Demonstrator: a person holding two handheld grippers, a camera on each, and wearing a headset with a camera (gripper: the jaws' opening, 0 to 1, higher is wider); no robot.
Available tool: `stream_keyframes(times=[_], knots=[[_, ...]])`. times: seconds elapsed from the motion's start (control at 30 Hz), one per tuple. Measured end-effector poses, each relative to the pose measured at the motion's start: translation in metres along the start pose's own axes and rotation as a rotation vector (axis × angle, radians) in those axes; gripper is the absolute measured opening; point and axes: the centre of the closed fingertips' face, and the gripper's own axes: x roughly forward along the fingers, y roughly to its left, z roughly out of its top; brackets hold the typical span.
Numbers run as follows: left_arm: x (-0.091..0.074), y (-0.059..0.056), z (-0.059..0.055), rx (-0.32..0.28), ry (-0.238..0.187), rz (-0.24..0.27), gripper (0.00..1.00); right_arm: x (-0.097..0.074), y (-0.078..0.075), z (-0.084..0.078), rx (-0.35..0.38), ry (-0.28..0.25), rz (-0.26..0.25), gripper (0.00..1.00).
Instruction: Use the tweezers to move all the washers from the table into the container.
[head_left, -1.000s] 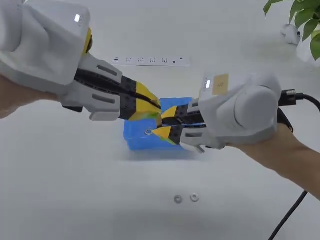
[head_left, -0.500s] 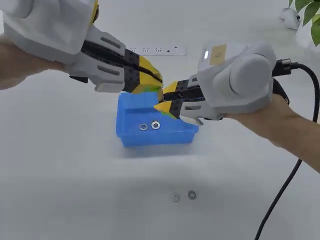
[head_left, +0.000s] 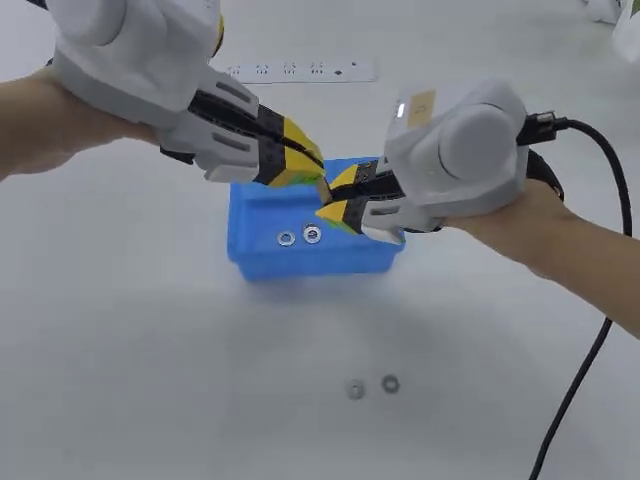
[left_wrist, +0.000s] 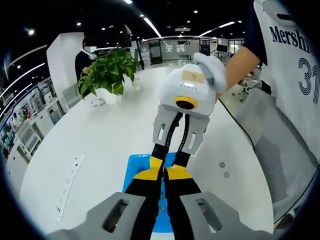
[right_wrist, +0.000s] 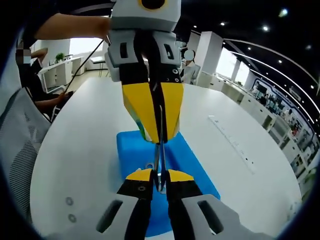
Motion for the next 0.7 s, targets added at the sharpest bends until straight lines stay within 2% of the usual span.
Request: stream_keyframes(times=[0.27,0.57,0.7], knots=[[0.006,0.001,-0.010,-0.001,0.021,-0.031,0.06,0.006,0.002,-0.008,0.019,0.010,0.010,0.11],[0.007,0.000,-0.013,0.019,0.027,-0.049,0.06,0.008,0.004,-0.010,0.014,0.018,0.011,0.11],[0.005,-0.003,-0.010,0.027,0.024,-0.047,0.06,0.005,0.004,-0.008,0.011,0.012,0.009,0.11]])
